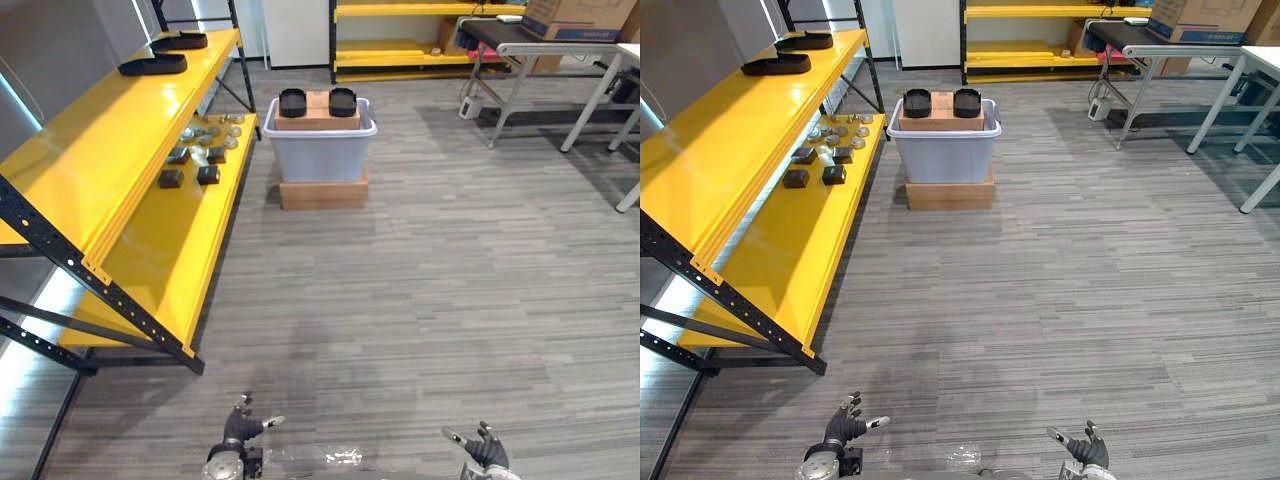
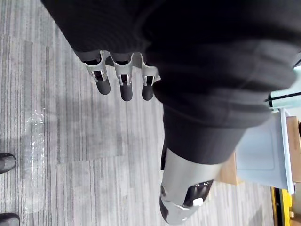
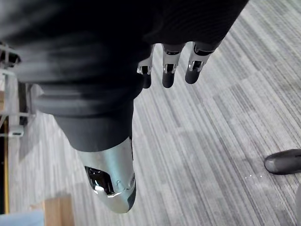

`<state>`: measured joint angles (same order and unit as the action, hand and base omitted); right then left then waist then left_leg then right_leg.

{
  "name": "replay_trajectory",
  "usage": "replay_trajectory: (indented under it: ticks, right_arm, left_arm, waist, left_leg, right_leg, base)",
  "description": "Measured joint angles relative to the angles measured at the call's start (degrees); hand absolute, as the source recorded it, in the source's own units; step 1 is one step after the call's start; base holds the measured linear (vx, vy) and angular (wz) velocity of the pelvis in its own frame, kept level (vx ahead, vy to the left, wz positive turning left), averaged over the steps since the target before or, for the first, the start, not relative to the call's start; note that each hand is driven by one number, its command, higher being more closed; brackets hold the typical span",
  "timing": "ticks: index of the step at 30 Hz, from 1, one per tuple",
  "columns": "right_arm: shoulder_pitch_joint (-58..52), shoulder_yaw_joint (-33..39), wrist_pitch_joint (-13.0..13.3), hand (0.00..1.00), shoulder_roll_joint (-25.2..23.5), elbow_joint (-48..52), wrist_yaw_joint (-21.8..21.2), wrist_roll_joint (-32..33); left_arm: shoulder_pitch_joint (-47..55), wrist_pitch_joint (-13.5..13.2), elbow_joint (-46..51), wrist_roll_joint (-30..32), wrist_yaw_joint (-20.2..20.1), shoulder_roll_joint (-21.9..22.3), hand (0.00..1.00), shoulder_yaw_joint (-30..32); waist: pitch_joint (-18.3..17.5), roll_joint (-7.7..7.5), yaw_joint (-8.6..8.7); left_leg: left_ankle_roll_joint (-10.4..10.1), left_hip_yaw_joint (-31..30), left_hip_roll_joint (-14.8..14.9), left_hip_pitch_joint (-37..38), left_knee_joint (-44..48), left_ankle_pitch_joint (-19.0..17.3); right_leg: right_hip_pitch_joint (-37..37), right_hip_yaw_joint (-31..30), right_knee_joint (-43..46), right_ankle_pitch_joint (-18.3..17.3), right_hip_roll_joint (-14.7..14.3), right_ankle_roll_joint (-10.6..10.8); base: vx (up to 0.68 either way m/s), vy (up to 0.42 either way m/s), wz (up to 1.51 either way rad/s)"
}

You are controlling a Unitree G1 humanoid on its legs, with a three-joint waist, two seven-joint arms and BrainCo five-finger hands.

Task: Walk over and take plastic housings, then place them on the shelf

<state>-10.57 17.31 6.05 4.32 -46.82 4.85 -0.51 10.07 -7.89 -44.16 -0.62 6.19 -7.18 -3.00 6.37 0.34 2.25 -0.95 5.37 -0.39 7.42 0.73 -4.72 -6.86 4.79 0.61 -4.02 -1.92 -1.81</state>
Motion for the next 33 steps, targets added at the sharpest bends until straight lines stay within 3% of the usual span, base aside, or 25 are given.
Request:
replay_trajectory:
  ticks: [11,16,24,26,29,30,32,33]
  right_arm:
    - [0.5,-0.1,-0.2,0.00,2.1,1.1,0.2,-2.3]
    - [1.3,1.2,-0.4,0.00,2.4,1.1,0.5,-1.7]
    - [4.0,3.8,-1.2,0.00,2.6,1.1,1.5,2.0]
    - [4.4,4.8,-1.2,0.00,2.5,1.1,1.6,3.1]
    - [5.9,4.8,-1.4,0.00,2.5,1.1,2.4,4.5]
    - [6.4,4.8,-1.5,0.00,2.5,1.2,2.6,4.6]
    - [6.6,4.5,-1.5,0.00,2.1,3.4,2.6,5.2]
    - [6.4,4.3,-1.6,0.00,2.1,3.4,2.6,5.5]
  left_arm:
    - [0.1,0.1,0.8,3.0,0.3,-0.1,0.00,1.5]
    - [0.1,0.2,0.8,2.9,0.5,0.1,0.00,4.1]
    - [0.1,0.2,0.8,1.2,1.7,0.3,0.00,7.5]
    - [0.0,0.2,1.1,0.5,2.0,0.3,0.00,7.9]
    - [0.0,0.2,2.1,-1.7,2.9,0.3,0.00,8.5]
    - [0.0,0.2,2.2,-2.1,2.9,0.3,0.00,8.5]
    - [-0.8,0.2,2.9,-3.4,3.1,0.1,0.00,8.3]
    - [-0.9,0.2,3.1,-3.5,3.8,-0.1,0.00,8.2]
  waist:
    - [0.4,0.50,0.15]
    - [0.6,0.91,0.20]
    - [1.3,1.73,0.17]
    - [1.3,2.06,0.11]
    - [1.4,2.32,-0.02]
    - [1.9,2.30,0.04]
    - [3.8,1.95,0.40]
    - [4.3,1.58,0.42]
  left_leg:
    - [-0.4,0.6,0.1,0.9,-0.1,-0.3]
    - [0.4,1.2,0.3,0.0,-0.2,-0.9]
    - [1.1,2.9,0.6,-3.3,3.8,-4.6]
    - [1.6,3.2,0.6,-4.3,5.9,-6.6]
    - [2.0,5.1,0.2,-5.6,9.4,-9.9]
    - [2.4,5.7,-0.1,-5.3,10.0,-10.7]
    - [4.4,5.1,-1.3,-1.4,10.5,-13.7]
    - [4.7,4.4,-1.9,0.3,10.5,-14.7]
  right_leg:
    - [-0.9,-0.1,-0.2,-0.6,0.0,1.0]
    - [0.2,-0.2,-0.6,-0.5,-0.2,0.7]
    - [2.3,-1.7,0.2,-1.7,-0.2,1.5]
    - [3.9,-1.8,3.2,-4.0,0.1,1.9]
    - [10.5,-1.3,17.0,-10.4,1.7,5.2]
    - [12.4,-0.6,22.7,-11.9,2.6,6.8]
    - [20.3,3.6,44.0,-13.0,6.4,6.5]
    - [22.3,4.9,48.8,-14.6,8.0,6.3]
  base:
    - [-0.01,-0.004,0.00]
    - [-0.04,-0.017,-0.02]
    - [0.06,0.008,-0.11]
    - [0.13,0.035,-0.06]
    - [0.14,0.065,-0.22]
    - [0.22,0.125,-0.09]
    - [0.30,0.113,0.03]
    - [0.36,0.050,0.23]
